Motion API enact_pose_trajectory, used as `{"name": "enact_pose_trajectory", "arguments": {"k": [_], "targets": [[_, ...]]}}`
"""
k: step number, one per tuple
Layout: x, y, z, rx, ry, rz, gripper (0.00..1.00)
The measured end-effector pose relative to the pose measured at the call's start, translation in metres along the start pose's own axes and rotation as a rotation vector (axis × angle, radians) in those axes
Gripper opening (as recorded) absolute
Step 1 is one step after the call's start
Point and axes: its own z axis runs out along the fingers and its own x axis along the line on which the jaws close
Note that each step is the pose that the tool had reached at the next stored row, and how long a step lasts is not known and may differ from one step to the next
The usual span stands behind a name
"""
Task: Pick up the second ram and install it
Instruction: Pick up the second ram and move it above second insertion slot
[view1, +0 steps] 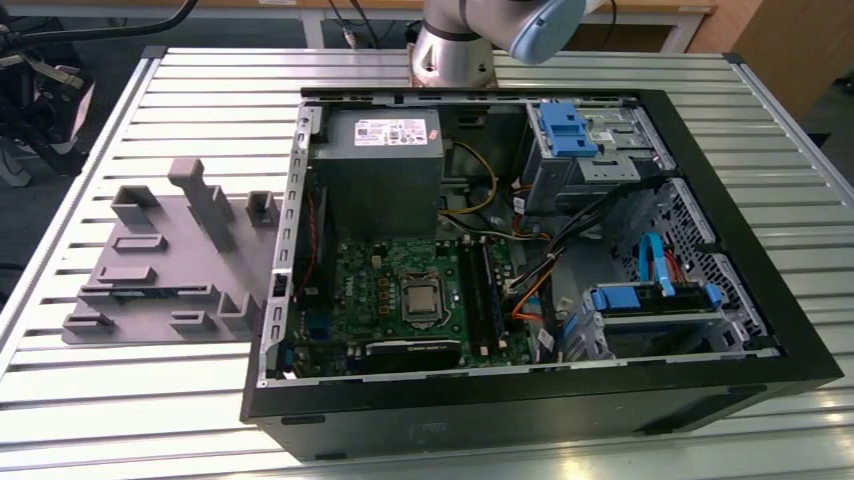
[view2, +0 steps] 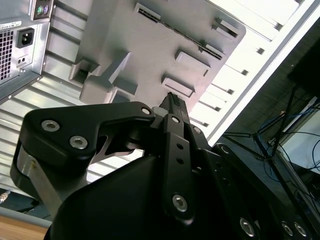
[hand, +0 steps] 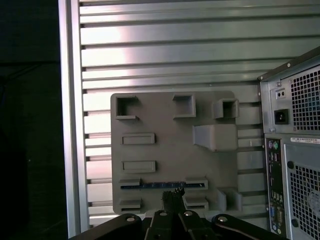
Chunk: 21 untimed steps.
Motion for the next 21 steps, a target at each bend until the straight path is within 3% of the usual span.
{"name": "enact_pose_trajectory", "arguments": {"k": [21], "targets": [[0.0003, 0.0000, 0.0000, -0.0002, 0.0004, -0.009, 0.11]]}}
